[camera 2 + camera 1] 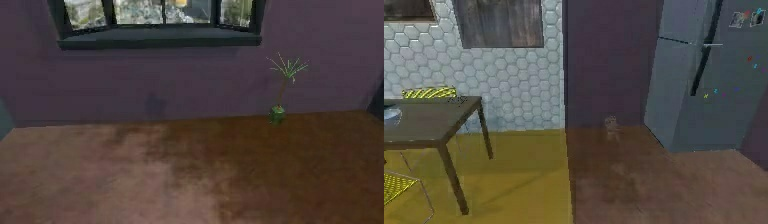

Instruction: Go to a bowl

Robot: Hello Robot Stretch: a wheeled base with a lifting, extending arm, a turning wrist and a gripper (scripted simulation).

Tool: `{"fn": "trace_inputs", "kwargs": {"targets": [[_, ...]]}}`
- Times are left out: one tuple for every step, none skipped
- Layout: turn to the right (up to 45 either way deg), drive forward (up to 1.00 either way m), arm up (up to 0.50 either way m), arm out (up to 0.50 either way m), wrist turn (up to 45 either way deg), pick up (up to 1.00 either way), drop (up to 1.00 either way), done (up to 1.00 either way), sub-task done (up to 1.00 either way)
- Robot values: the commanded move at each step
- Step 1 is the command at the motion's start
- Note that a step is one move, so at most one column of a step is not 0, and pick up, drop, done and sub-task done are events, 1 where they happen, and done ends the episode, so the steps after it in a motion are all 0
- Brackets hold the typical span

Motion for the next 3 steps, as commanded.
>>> {"fn": "trace_inputs", "kwargs": {"targets": [[-45.0,0.00,0.00,0.00,0.0,0.00,0.00,0.00,0.00],[-12.0,0.00,0.00,0.00,0.0,0.00,0.00,0.00,0.00],[0.0,0.15,0.00,0.00,0.0,0.00,0.00,0.00,0.00]]}}
